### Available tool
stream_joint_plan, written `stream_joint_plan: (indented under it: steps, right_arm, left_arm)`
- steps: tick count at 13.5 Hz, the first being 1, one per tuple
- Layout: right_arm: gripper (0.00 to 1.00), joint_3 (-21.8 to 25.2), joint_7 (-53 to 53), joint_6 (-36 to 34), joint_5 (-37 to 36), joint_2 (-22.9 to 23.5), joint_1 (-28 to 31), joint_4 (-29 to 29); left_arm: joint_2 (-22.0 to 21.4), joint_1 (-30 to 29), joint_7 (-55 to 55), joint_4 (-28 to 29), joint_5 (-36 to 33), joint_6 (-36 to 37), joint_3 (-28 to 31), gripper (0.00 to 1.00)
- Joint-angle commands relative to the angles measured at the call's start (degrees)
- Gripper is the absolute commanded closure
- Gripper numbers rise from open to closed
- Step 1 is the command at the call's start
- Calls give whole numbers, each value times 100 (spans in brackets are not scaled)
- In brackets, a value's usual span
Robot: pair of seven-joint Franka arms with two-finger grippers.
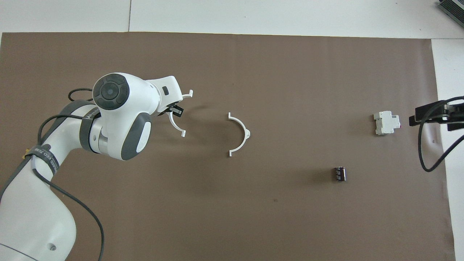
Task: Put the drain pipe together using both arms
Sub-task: 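Carry the clamp half with the left gripper toward the centre half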
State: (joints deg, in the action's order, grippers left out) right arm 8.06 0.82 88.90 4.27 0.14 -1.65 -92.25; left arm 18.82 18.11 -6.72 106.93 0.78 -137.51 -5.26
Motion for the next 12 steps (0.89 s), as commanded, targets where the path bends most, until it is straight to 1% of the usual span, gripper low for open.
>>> stream_joint_plan:
  steps: [1,3,4,6,8,10,12]
  right_arm:
    - [0,-41,50,-39,39,-49,51,-39]
    - [0,-41,50,-48,39,-49,34,-39]
    - [0,-41,50,-57,39,-49,25,-39]
    - [0,-41,50,-57,39,-49,25,-39]
    - [0,-32,50,-74,39,-49,34,-39]
    - [0,-41,50,-118,39,-57,16,-39]
    - [0,-41,50,-162,39,-58,7,-39]
  left_arm:
    - [130,358,475,-50,89,-74,104,100]
    - [209,613,1301,-59,89,13,104,100]
    - [210,632,1470,-59,89,49,104,100]
    - [227,763,1516,-111,63,241,130,100]
    - [315,878,1586,-137,54,286,148,100]
    - [385,1036,2041,-155,28,313,174,100]
    - [385,1106,2244,-146,19,348,174,100]
